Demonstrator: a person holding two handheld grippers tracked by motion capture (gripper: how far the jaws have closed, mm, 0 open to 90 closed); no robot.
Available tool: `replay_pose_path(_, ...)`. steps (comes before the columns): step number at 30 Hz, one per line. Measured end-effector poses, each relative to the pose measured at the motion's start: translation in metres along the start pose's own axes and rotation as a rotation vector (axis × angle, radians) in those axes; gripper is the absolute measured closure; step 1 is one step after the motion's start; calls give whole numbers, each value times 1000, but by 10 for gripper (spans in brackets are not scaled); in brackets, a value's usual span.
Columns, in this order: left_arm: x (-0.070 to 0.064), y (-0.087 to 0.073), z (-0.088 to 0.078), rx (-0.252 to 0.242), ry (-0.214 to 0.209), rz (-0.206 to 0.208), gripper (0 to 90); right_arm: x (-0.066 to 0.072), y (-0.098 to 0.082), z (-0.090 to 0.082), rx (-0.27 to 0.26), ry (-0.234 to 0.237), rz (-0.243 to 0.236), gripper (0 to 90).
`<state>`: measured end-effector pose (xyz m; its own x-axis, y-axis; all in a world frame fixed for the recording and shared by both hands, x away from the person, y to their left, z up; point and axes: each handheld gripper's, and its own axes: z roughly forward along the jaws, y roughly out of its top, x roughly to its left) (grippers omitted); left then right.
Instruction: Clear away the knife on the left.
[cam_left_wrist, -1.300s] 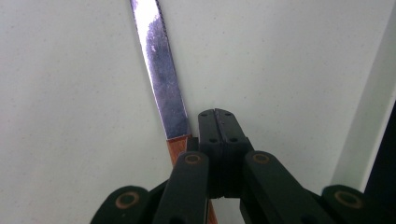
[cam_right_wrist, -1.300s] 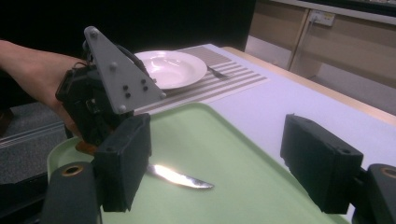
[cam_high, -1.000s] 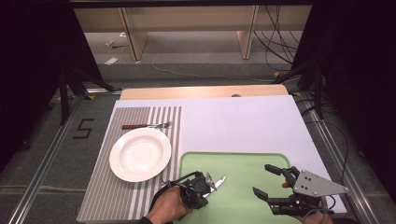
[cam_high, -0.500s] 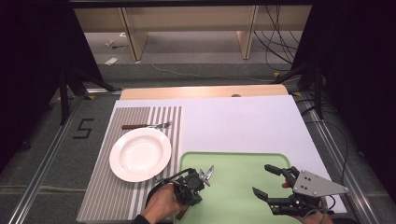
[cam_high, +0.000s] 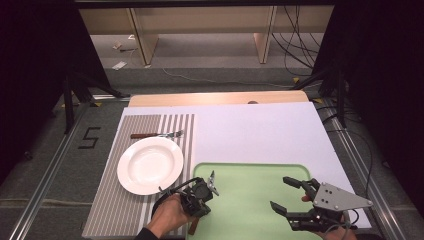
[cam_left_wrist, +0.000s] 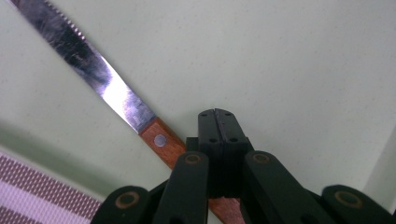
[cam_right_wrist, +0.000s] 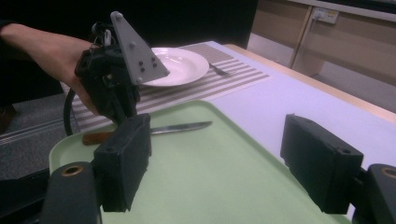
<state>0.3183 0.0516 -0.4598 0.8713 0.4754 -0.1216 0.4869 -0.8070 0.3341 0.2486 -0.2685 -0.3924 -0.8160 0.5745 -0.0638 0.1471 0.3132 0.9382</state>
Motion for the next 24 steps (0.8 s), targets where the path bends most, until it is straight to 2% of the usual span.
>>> replay_pose_path(10,8,-8,-4,7,6,-28,895,1,0,1,7,-1,-3,257)
replay_pose_path(13,10,-9,-4,4,-6,-36,896,0,0,1,7,-1,-2,257)
replay_pose_path(16,9,-9,-4,9,2,-27,892,0,0,1,8,0,-1,257)
replay_pose_path(21,8,-9,-4,5,-5,-30,838,1,0,1,9,1,-3,257)
replay_pose_path(23,8,-8,-5,-13,-21,-39,748,1,0,1,10,2,-3,257)
replay_pose_path(24,8,-8,-5,-22,-30,-44,670,1,0,1,11,2,-3,257)
